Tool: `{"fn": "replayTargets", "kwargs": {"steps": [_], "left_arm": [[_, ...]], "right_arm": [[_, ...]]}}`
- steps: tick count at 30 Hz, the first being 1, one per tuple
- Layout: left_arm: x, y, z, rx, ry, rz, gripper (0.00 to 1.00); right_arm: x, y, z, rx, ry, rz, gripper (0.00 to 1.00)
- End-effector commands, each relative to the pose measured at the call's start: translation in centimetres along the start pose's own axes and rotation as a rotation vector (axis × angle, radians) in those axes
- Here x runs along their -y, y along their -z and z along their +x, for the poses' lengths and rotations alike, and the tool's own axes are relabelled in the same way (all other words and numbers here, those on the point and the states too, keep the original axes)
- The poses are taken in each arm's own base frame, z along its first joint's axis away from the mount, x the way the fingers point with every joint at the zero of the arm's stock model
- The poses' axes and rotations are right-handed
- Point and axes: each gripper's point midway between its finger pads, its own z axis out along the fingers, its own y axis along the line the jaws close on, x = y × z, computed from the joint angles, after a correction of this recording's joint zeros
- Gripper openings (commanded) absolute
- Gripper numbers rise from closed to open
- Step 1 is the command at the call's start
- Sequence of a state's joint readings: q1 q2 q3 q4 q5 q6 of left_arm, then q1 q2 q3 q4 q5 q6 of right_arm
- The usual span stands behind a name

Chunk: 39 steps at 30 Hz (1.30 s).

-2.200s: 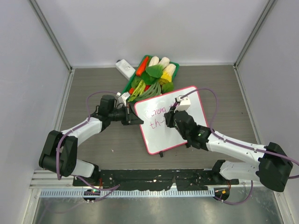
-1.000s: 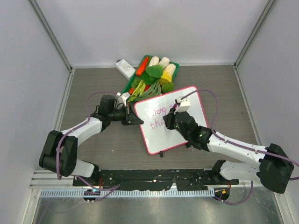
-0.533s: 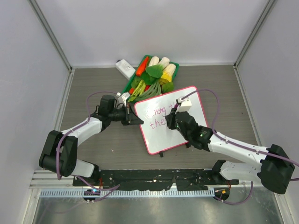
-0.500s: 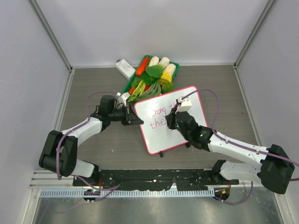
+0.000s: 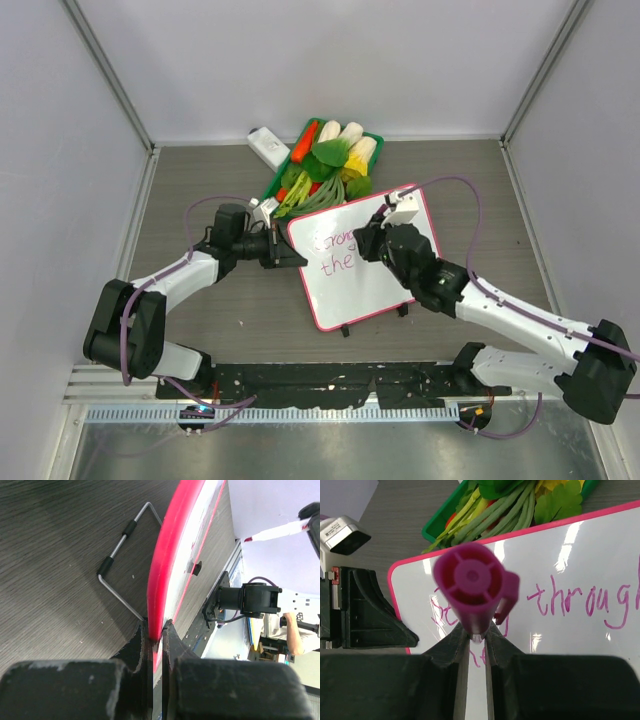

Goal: Write a sentence on the whiteboard
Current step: Write with the whiteboard marker on the whiteboard.

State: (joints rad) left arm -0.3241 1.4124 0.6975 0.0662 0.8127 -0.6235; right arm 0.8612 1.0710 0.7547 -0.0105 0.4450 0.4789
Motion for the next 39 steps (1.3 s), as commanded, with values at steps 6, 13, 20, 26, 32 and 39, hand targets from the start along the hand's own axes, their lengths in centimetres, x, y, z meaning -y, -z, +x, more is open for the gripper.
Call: {"fn": "replayTargets", "kwargs": {"steps": [6,13,20,26,32,39], "left_arm": [[-2.6,0.3,-1.2,0.057,-0.06,-0.14,0.0],[-2.7,0.3,-1.3,0.057,-0.06,-0.147,0.0],[-2.9,0.4,-1.1,0.045,-0.051,-0.16,0.0],[-3.0,0.4,-1.1,0.046,-0.052,-0.164,0.0],[-3.1,0.3,-1.1,0.044,-0.05,-0.167,0.0],[-3.1,0.3,-1.1,0.044,-0.05,-0.167,0.0]], "right_arm": [[1.0,0.1,-3.8,0.054,-0.15,-0.094,0.01],[2.9,0.9,-2.7,0.042,-0.117,-0.049,0.01],[3.6,1.1,-1.8,0.033,-0.11,-0.035,0.01],[3.8,1.1,-1.8,0.036,-0.09,-0.029,0.01],[4.0,1.1,-1.8,0.041,-0.077,-0.022,0.01],[4.2,1.0,-1.8,0.046,-0.065,-0.013,0.02]]}}
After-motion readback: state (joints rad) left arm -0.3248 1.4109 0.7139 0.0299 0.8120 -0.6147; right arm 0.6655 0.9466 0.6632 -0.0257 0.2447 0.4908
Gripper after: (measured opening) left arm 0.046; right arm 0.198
